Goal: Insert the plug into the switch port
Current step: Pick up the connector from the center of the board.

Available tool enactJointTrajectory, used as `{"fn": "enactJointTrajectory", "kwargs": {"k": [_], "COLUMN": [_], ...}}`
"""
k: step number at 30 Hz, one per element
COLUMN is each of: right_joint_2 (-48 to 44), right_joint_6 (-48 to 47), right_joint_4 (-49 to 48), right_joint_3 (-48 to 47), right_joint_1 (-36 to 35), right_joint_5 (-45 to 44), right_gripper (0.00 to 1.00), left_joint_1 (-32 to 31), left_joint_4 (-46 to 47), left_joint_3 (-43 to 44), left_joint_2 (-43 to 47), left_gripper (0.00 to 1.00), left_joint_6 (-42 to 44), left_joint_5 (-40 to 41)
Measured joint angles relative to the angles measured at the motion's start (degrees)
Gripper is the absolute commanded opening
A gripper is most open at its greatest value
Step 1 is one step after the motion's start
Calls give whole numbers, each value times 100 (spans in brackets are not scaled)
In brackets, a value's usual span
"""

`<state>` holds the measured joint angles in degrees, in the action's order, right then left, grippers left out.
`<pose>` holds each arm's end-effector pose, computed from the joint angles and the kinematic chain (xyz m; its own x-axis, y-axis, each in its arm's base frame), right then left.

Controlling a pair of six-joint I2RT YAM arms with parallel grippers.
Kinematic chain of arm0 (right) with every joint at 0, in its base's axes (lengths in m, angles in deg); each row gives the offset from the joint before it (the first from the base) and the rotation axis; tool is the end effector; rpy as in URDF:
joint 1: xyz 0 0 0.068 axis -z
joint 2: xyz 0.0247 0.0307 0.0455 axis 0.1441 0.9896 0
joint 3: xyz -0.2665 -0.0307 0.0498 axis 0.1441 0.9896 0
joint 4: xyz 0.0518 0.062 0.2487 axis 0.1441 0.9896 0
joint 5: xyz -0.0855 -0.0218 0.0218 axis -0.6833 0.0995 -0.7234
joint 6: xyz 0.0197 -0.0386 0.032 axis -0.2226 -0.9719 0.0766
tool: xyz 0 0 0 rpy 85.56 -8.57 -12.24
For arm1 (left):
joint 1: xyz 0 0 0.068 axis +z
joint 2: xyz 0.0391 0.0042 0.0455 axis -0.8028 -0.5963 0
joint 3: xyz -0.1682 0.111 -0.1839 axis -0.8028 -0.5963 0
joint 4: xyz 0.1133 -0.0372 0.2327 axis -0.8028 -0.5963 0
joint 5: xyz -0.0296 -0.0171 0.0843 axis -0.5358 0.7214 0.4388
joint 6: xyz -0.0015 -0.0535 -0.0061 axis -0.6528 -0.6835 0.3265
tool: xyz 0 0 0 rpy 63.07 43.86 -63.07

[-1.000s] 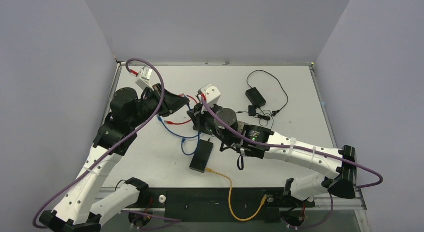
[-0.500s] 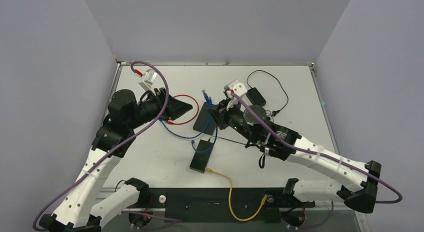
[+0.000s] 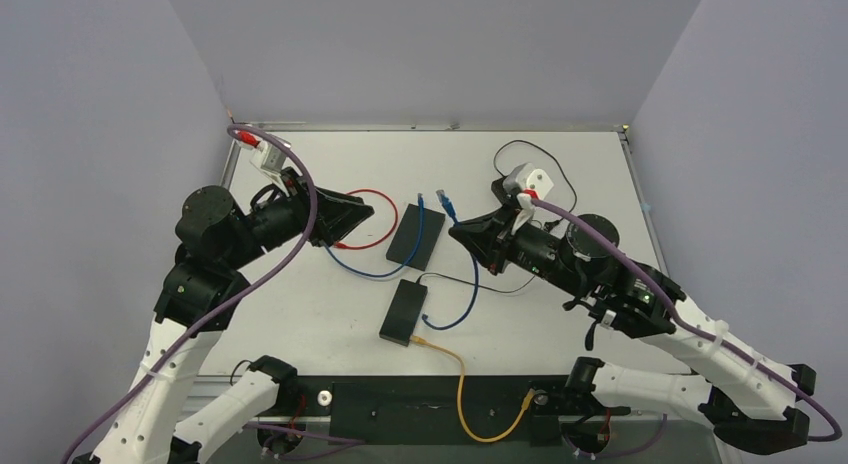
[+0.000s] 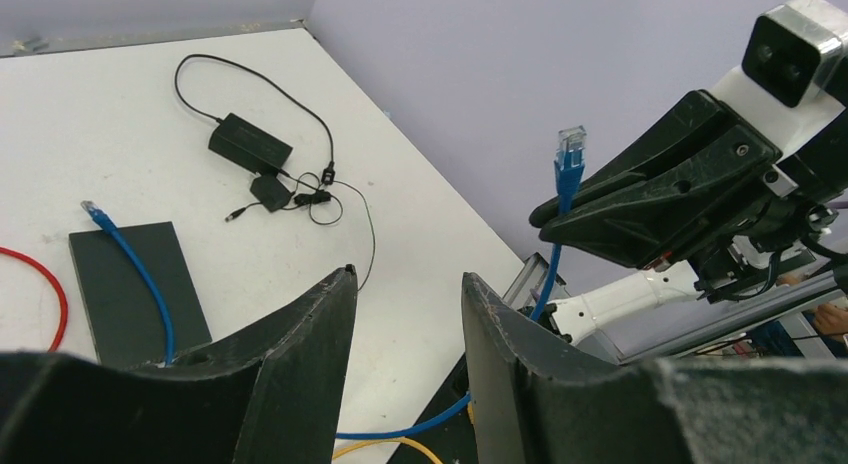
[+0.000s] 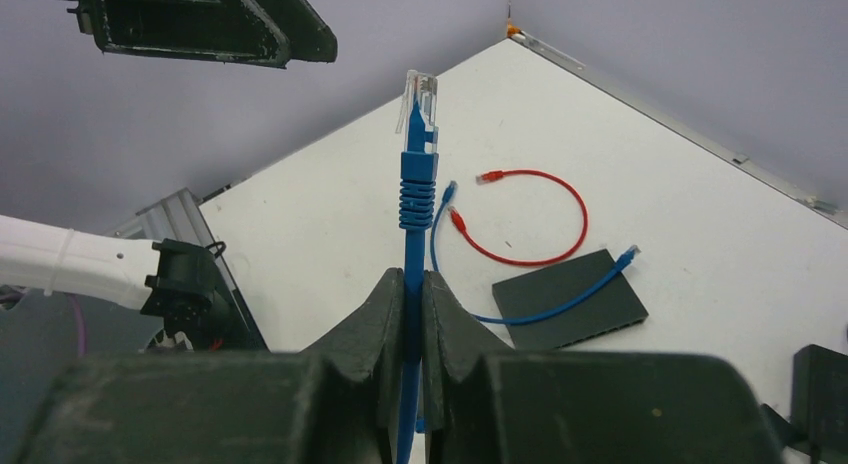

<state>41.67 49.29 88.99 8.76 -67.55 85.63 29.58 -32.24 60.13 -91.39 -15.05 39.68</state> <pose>0.0947 0.1618 0.4430 -0.1999 0.0495 -0.9786 -0.8541 0.4805 0.1988 0.1301 -0.0764 0.4566 -0.4455 -0.3452 -0.8260 0.6606 0.4959 -0.5636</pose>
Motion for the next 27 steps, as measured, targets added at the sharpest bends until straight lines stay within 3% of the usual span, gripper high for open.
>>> {"fn": "enactJointTrajectory", "kwargs": {"k": [9, 16, 27], "right_joint_2": [-428, -490, 313], "right_joint_6": [-426, -636, -1086], "right_joint_4": [1453, 1937, 2046], "right_joint_3": [-522, 39, 1012], "right_joint_1": [42, 155, 1185], "right_joint_5": [140, 922, 3766], "right_gripper": [0, 0, 0], "left_joint_1": [2, 2, 2], "left_joint_4": [494, 1394, 2872], "left_joint_3": [-310, -872, -1814], "left_joint_2": [-42, -160, -531], "left_gripper": [41, 41, 41], "left_joint_6": [-7, -295, -1097], "left_joint_5": [-603, -1340, -2503]}}
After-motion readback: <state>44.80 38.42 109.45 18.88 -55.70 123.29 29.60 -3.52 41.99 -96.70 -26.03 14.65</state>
